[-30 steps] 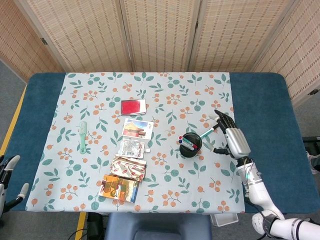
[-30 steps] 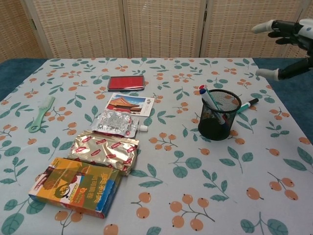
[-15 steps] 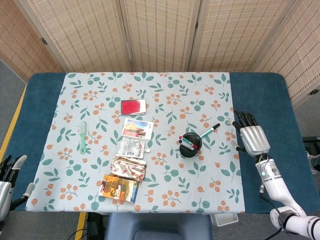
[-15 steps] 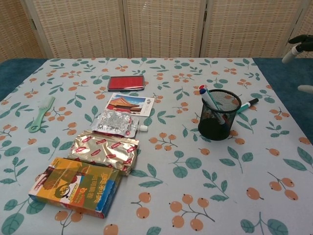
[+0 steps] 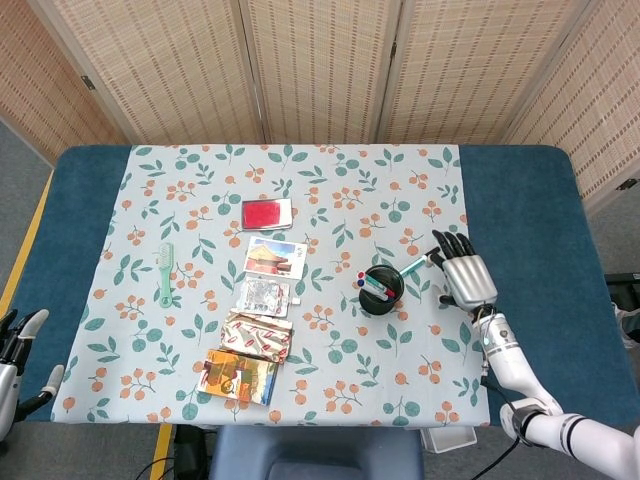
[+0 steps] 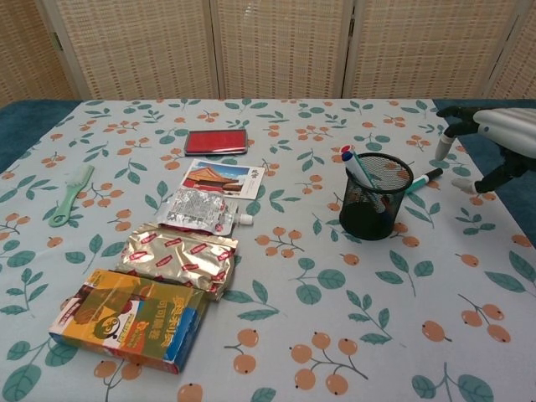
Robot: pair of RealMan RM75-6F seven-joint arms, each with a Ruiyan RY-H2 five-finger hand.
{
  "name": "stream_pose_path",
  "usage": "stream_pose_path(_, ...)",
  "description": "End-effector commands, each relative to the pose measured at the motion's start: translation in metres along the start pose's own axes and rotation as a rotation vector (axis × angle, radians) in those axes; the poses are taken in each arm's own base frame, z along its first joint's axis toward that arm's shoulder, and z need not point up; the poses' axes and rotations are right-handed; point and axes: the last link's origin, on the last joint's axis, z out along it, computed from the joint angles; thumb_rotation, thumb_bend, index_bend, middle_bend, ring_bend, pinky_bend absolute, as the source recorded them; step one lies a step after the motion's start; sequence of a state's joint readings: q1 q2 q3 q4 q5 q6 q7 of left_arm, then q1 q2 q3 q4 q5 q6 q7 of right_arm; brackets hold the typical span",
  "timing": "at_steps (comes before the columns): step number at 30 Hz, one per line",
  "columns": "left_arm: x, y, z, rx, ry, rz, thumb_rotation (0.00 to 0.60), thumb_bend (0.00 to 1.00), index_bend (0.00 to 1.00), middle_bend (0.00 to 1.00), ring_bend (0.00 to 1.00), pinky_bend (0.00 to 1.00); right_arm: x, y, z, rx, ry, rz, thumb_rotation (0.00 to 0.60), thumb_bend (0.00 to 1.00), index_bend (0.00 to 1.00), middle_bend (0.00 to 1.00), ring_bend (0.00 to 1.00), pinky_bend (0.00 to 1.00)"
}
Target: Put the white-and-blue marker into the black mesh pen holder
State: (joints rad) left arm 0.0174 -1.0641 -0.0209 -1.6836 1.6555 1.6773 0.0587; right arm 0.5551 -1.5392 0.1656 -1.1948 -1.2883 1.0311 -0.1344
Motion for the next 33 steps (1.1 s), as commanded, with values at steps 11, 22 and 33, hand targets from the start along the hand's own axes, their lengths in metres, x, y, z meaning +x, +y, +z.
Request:
stream_pose_path(11,0.0,-0.001,0.001,0.0,0.001,0.001,0.6,0.4,0.07,0.16,0.04,0.26,-0.022,-0.015,0.028,0.027,-0.051,-0.063,0.6,0.34,0.37,0.0,0.0,0.0)
stream_pose_path(22,0.0,-0.005,0.003,0.015,0.003,-0.001,0.6,0.4,0.07,0.16,0.04,0.26,-0.029,-0.025,0.049,0.038,-0.075,-0.089,0.6,0.34,0.37,0.0,0.0,0.0)
stream_pose_path(33,0.002,-0.007,0.003,0.023,0.007,-0.007,0.6,0.4,0.07,0.16,0.04,0.26,-0.035,-0.035,0.064,0.039,-0.109,-0.087,0.6,0.34,0.37,0.0,0.0,0.0)
